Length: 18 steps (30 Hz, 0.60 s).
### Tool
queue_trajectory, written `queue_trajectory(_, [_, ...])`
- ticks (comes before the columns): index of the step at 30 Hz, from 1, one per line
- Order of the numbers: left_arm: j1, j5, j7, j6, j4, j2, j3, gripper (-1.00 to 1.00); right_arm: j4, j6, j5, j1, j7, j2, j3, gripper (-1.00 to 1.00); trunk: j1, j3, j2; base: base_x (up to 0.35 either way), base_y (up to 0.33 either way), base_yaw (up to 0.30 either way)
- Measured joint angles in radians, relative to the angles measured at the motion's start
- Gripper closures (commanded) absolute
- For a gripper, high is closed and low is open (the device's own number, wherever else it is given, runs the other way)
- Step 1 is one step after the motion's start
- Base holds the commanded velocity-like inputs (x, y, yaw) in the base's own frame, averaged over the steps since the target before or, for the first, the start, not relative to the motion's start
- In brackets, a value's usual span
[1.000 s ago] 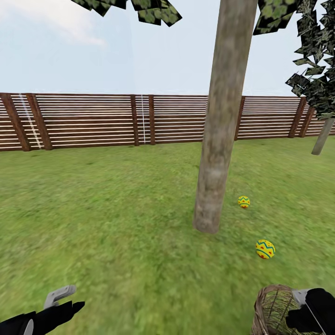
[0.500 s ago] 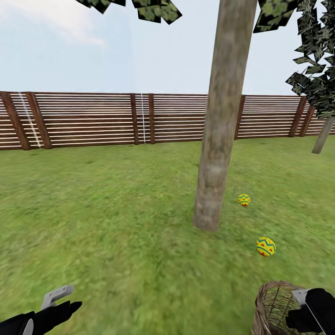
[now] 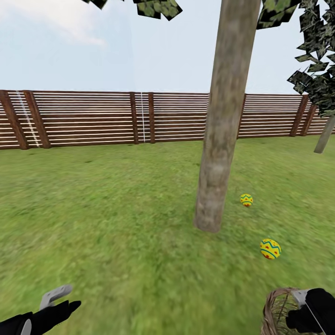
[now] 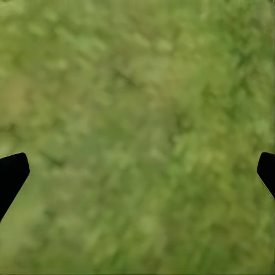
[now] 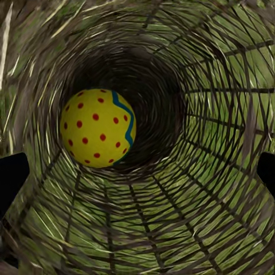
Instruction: Take the three Easter eggs out of the wicker basket on the lawn in the garden, then place them on the lawn next to a single tree (choose any tree) so that all three eggs are next to the same tree and none are left in the basket.
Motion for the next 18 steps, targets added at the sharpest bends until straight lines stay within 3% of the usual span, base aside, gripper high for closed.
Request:
queue_trajectory(14, [0.0,0.003,-0.005,-0.05,-0.056,0.011,0.0,-1.0,0.002,0.0,0.001,0.0,0.0,0.0,0.004,-1.0,0.054,-0.044,-0.098,0.033,0.0,0.0])
queue_trajectory(18, [-0.006,0.019,-0.001,-0.125,-0.124,0.012,0.0,-1.0,0.003,0.0,0.001,0.0,0.0,0.003,0.006,-1.0,0.07,-0.056,-0.126,0.0,0.0,0.0])
